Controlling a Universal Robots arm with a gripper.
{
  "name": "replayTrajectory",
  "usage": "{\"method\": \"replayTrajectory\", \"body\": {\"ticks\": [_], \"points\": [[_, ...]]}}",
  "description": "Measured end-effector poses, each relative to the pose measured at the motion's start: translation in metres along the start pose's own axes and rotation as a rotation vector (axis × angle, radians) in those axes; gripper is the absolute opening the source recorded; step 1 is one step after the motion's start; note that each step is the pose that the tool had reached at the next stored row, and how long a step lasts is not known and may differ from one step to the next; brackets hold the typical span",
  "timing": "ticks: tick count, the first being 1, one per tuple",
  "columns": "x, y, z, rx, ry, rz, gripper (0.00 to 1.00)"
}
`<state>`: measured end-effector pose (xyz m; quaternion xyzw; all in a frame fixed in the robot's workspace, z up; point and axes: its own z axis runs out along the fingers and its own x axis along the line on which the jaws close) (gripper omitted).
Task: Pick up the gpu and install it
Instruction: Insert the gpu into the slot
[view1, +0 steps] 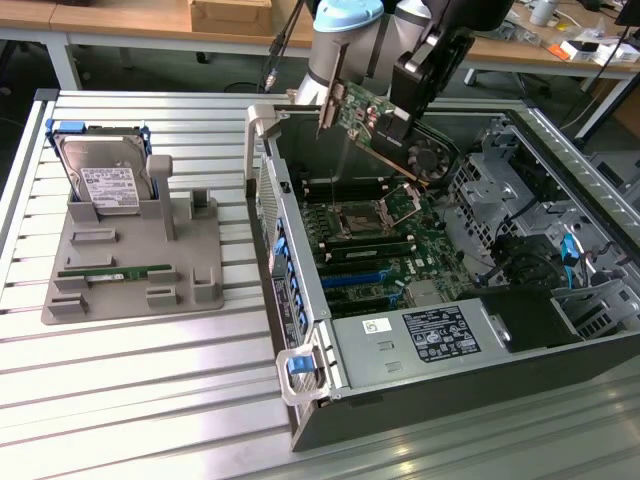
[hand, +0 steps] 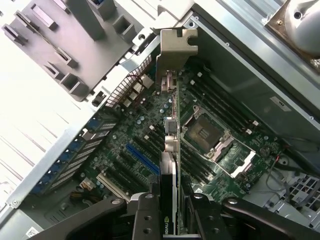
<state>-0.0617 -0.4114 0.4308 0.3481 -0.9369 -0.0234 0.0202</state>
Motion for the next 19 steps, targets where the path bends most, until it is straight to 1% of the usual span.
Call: {"method": "replayTrajectory", "body": {"ticks": [19], "points": [[0.0,0.0,0.0001,0.0019,0.0049,-0.085,0.26]]}}
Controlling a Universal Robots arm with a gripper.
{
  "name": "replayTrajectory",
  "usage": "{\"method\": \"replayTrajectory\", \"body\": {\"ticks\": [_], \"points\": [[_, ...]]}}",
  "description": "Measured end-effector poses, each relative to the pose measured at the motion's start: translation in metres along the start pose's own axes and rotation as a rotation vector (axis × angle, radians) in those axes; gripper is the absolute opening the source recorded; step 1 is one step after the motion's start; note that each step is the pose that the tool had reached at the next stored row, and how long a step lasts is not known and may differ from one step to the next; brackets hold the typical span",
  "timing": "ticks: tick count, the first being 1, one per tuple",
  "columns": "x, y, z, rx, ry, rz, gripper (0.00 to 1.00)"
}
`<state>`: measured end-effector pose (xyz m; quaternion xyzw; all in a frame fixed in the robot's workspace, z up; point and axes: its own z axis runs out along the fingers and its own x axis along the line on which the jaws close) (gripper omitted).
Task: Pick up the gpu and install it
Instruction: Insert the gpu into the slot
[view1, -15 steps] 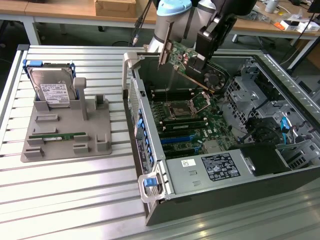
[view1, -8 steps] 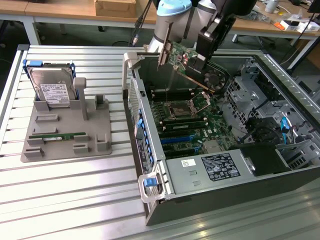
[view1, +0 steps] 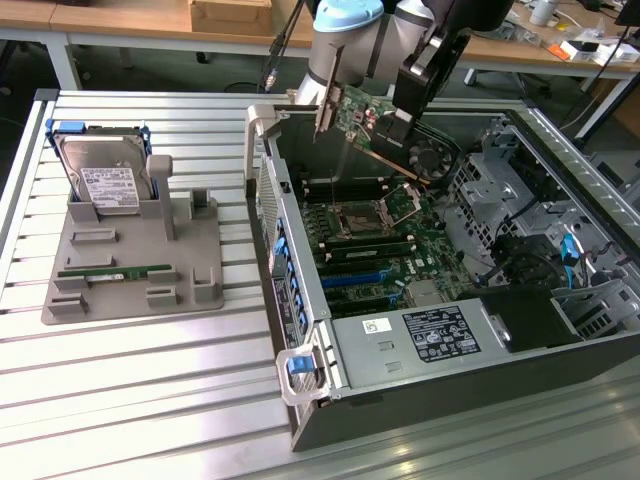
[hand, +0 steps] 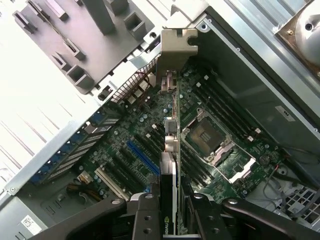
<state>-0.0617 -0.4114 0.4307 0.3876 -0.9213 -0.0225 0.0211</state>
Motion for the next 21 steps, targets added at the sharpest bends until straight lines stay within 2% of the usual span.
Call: {"method": "replayTrajectory", "body": {"ticks": [21], "points": [[0.0,0.0,0.0003,0.002,0.0054,-0.092,0.26]]}}
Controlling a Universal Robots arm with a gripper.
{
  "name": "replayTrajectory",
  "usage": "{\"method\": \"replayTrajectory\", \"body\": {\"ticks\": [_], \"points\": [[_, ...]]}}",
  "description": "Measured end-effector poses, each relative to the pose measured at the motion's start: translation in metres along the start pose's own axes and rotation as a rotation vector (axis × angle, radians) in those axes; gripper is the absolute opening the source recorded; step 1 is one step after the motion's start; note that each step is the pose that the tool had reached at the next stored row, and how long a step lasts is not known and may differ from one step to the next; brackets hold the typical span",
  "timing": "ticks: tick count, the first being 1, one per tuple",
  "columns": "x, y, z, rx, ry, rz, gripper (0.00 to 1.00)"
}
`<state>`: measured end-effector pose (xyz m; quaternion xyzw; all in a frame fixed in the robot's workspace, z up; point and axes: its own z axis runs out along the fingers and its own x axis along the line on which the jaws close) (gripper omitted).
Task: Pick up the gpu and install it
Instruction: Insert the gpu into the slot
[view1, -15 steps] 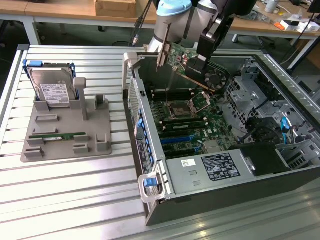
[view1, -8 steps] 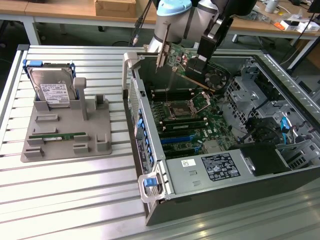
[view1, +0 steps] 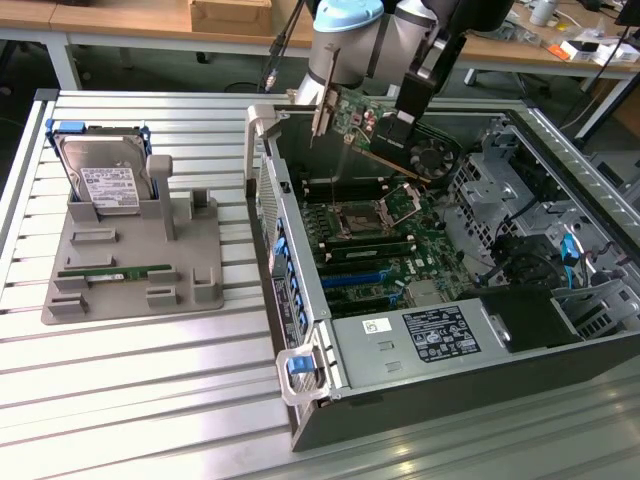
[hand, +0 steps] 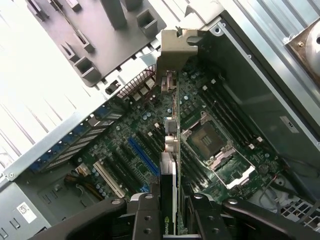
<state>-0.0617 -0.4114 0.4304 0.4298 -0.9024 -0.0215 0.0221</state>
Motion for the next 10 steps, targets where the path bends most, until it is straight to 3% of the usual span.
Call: {"method": "replayTrajectory", "body": {"ticks": [10], "points": [[0.0,0.0,0.0001,0.0008,0.0023,-0.039,0.26]]}}
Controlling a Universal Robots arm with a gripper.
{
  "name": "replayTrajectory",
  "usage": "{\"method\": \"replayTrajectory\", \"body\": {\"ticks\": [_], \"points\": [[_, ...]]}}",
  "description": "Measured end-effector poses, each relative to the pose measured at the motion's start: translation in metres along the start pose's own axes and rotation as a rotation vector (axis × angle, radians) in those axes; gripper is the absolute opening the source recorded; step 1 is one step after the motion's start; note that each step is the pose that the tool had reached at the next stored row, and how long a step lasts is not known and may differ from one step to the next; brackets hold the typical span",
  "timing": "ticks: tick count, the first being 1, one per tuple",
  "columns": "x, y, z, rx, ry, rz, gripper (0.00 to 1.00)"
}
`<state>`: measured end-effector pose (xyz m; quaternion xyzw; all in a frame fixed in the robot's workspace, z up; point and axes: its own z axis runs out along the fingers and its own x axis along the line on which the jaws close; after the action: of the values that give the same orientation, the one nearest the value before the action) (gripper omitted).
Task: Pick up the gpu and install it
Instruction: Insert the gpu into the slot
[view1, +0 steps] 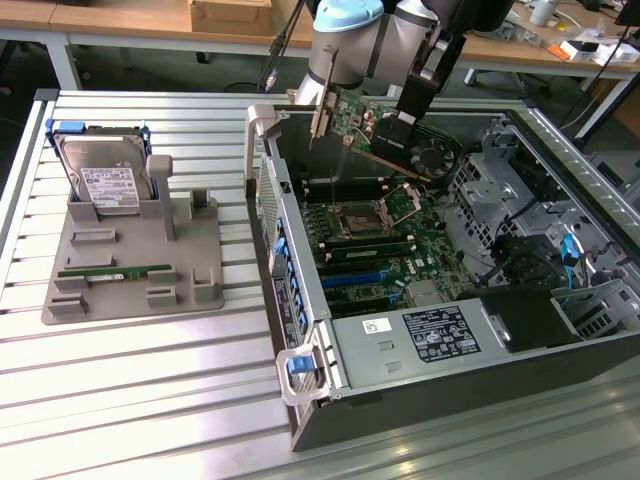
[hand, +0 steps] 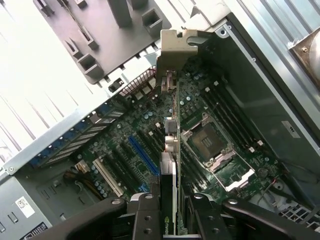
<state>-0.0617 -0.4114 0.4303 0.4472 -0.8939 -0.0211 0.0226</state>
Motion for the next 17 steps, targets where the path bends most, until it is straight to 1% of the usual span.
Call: {"method": "replayTrajectory", "body": {"ticks": [7,17], "points": [[0.0,0.0,0.0001,0.0005,0.0014,-0.024,0.26],[0.0,0.0,0.0002,0.0016,0.0043,-0.074,0.26]]}}
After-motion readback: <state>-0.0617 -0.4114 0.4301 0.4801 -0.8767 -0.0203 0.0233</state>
